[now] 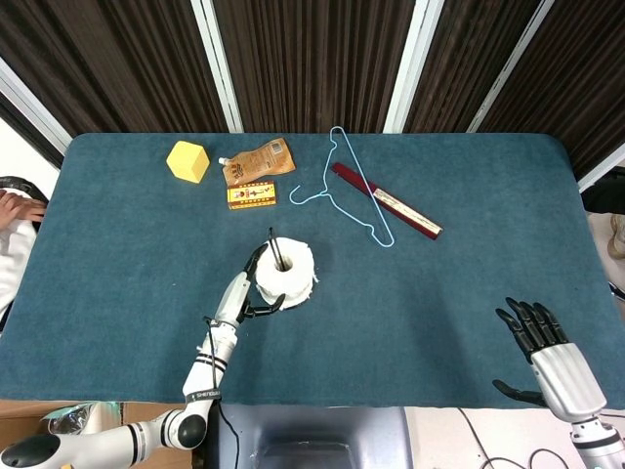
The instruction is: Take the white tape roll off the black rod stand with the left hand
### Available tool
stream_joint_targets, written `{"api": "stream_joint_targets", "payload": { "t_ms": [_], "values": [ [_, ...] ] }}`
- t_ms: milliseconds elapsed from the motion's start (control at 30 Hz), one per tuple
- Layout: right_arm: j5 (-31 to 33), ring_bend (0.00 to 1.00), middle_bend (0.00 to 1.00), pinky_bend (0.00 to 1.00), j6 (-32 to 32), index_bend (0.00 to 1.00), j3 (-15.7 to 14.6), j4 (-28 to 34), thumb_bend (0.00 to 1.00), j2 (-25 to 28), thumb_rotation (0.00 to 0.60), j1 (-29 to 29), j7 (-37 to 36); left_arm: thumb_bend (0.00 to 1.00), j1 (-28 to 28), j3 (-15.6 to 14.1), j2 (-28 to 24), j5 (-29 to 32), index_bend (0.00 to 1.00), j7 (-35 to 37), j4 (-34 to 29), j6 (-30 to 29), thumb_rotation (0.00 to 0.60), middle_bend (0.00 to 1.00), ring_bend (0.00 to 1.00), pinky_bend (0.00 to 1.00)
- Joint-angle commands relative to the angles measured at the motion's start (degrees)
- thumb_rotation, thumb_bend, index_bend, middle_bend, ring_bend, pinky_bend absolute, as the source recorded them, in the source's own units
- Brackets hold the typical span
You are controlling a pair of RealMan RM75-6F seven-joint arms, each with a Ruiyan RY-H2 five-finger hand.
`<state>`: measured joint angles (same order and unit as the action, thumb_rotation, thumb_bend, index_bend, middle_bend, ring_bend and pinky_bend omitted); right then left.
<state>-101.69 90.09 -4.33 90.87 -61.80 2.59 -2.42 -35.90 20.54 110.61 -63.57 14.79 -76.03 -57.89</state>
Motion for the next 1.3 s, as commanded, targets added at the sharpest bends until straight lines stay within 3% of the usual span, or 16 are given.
{"api": "stream_joint_targets", "payload": {
  "t_ms": [33, 67, 233, 433, 500, 633, 867, 1000, 1100, 1200, 1300],
  "values": [
    [-0.1, 0.00, 0.00, 0.00, 0.2, 0.00, 0.0, -0.1, 0.06, 0.1, 0.600, -0.1, -0.3, 0.36, -0.5, 0.6, 1.1, 0.4, 0.04, -0.6, 0.9, -0.7, 0.600, 0.05, 0.26, 0.41],
    [-0.2, 0.00, 0.00, 0.00, 0.3, 0.00, -0.1, -0.1, 0.06, 0.2, 0.600, -0.1, -0.5, 0.37, -0.6, 0.8, 1.3, 0.5, 0.07, -0.4, 1.1, -0.6, 0.600, 0.08, 0.29, 0.43],
    [-0.6, 0.00, 0.00, 0.00, 0.3, 0.00, -0.4, -0.4, 0.06, 0.3, 0.600, -0.1, -0.7, 0.46, -0.6, 2.2, 2.0, 1.7, 0.54, 1.7, 1.1, -0.8, 0.600, 0.49, 0.49, 0.63],
    [-0.8, 0.00, 0.00, 0.00, 0.4, 0.00, -0.4, -0.4, 0.06, 0.4, 0.600, -0.2, -0.8, 0.66, -0.2, 3.5, 2.6, 1.8, 0.76, 1.7, 0.7, -3.3, 0.600, 0.70, 0.61, 0.75],
    [-0.9, 0.00, 0.00, 0.00, 0.8, 0.00, -0.5, -0.5, 0.06, 0.5, 0.600, -0.3, -1.2, 0.69, 0.2, 4.3, 2.0, 1.6, 0.78, 1.5, -2.2, -4.8, 0.600, 0.72, 0.62, 0.79],
    [-1.4, 0.00, 0.00, 0.00, 1.1, 0.00, -0.9, -0.8, 0.06, 0.9, 0.600, -0.5, -2.1, 0.70, 1.4, 5.8, -3.2, -2.4, 0.79, -3.9, -14.4, -10.9, 0.600, 0.72, 0.62, 0.80],
    [-2.2, 0.00, 0.00, 0.00, 1.2, 0.00, -1.2, -1.0, 0.06, 1.1, 0.600, -0.5, -2.1, 0.69, 1.6, 12.0, -9.7, -1.9, 0.80, -9.4, -29.6, -14.9, 0.600, 0.73, 0.62, 0.78],
    [-2.6, 0.00, 0.00, 0.00, 1.4, 0.00, -1.3, -1.1, 0.06, 1.1, 0.600, -0.5, -2.2, 0.70, 1.2, 15.7, -12.8, -1.3, 0.80, -12.3, -35.0, -17.0, 0.600, 0.74, 0.62, 0.77],
    [-2.6, 0.00, 0.00, 0.00, 1.3, 0.00, -1.4, -1.1, 0.06, 1.0, 0.600, -0.4, -2.0, 0.69, 1.4, 18.6, -14.8, -0.7, 0.81, -10.1, -38.9, -17.8, 0.600, 0.74, 0.62, 0.75],
    [-2.8, 0.00, 0.00, 0.00, 1.0, 0.00, -1.4, -0.9, 0.06, 0.9, 0.600, -0.4, -1.5, 0.69, 2.4, 18.9, -17.1, -1.6, 0.81, -9.7, -41.2, -18.7, 0.600, 0.74, 0.62, 0.75],
    [-3.1, 0.00, 0.00, 0.00, 1.1, 0.00, -1.6, -0.8, 0.06, 0.9, 0.600, -0.5, -1.3, 0.70, 4.1, 17.2, -19.4, -2.7, 0.81, -9.2, -39.9, -19.2, 0.600, 0.74, 0.62, 0.75]
  ]
}}
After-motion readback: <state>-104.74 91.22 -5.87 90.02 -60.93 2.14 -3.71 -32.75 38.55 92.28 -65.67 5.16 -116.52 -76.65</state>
